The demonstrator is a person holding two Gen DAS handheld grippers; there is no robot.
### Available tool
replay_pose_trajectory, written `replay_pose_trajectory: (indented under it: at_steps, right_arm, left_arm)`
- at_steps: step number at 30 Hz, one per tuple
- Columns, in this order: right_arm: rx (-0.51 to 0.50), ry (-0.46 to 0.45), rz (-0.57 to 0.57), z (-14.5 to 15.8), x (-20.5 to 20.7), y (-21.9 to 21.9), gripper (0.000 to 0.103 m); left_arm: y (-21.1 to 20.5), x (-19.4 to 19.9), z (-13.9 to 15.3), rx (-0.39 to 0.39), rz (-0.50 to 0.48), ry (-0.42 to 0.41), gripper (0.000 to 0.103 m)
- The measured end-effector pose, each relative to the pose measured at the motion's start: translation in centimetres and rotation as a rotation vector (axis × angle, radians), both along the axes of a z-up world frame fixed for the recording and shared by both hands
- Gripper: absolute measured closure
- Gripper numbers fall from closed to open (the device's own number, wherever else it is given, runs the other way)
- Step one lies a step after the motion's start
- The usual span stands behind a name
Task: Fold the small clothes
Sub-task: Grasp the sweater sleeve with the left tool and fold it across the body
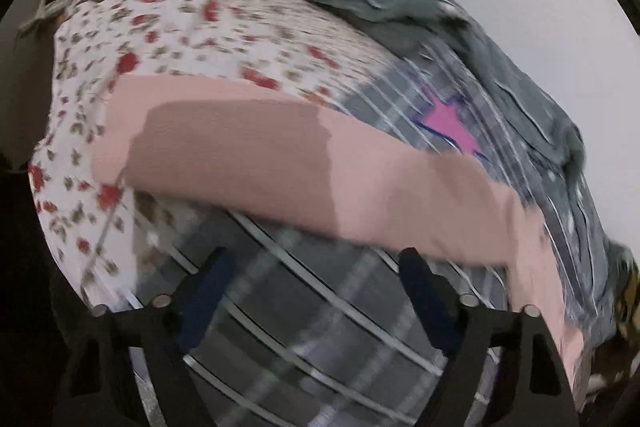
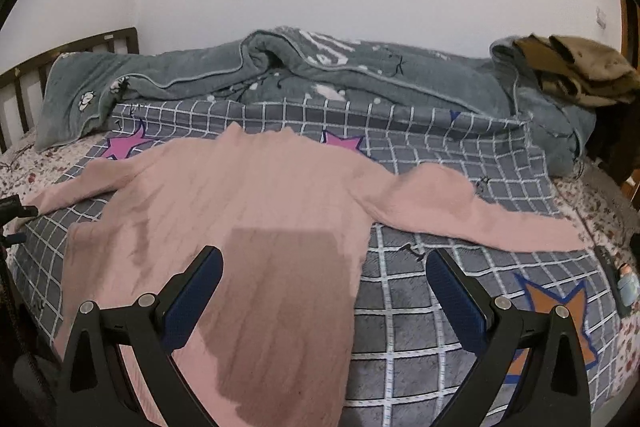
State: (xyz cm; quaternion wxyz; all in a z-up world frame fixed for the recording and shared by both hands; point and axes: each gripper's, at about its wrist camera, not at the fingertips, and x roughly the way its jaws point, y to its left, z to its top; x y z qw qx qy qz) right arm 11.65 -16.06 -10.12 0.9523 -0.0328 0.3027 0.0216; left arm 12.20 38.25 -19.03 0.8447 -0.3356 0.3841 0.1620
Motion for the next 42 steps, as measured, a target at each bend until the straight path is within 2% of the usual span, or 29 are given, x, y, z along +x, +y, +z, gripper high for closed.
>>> replay_pose_trajectory:
  at_steps: [4,7,8,10,11,13,18,21,24,27,30,35,39,42]
  right_arm:
    - [0.005,0.019,-0.006,-0.4,1.4,0.2,0.003]
    - [0.002,0.028,-0.007,-0.5,2.5,0.2,0.003]
    - [0.001,0.028,-0.007,-0.5,2.8,0.2,0.003]
    - [-0.003,0.024,-0.007,-0.5,3.3,-0.1,0.003]
    - [0.0,0.023,-0.007,-0.6,3.6,-0.4,0.003]
    - [0.008,0.028,-0.005,-0.7,4.0,-0.8,0.003]
    - [0.022,0.004,0.001,-0.6,3.9,-2.5,0.003]
    - [0.016,-0.01,-0.008,-0.4,3.9,-3.6,0.003]
    - [0.0,-0.01,-0.034,-0.1,3.8,-5.0,0.003]
    - [-0.005,-0.028,-0.048,0.5,3.2,-6.8,0.003]
    - [0.0,-0.05,-0.077,1.0,2.2,-9.0,0.003]
    - [0.079,-0.022,-0.103,0.8,1.2,-12.4,0.003]
    - [0.07,-0.003,-0.122,0.3,0.4,-13.5,0.003]
    - [0.078,0.016,-0.115,-0.3,-0.6,-14.0,0.003]
  left_arm:
    - [2.1,1.1,0.0,0.031,0.054,0.001,0.03]
    - [3.5,1.5,-0.2,0.061,0.132,0.022,0.044]
    - [3.8,1.3,-0.3,0.059,0.171,0.021,0.051]
    - [4.1,1.2,0.1,0.091,0.221,0.027,0.071]
    - [4.1,1.2,0.6,0.135,0.243,0.039,0.091]
    - [3.9,1.4,2.1,0.184,0.246,0.027,0.095]
    - [0.6,3.4,7.7,0.272,0.19,-0.022,0.096]
    - [-3.7,5.6,11.7,0.32,0.104,-0.084,0.096]
    - [-8.8,8.0,14.7,0.334,0.007,-0.142,0.096]
    - [-14.2,10.3,16.4,0.348,-0.088,-0.18,0.096]
    - [-21.5,13.0,17.4,0.356,-0.225,-0.211,0.096]
    - [-33.4,15.8,16.5,0.35,-0.455,-0.234,0.096]
    - [-43.5,16.9,12.8,0.353,-0.646,-0.2,0.096]
    - [-48.1,16.7,9.3,0.424,-0.693,-0.129,0.094]
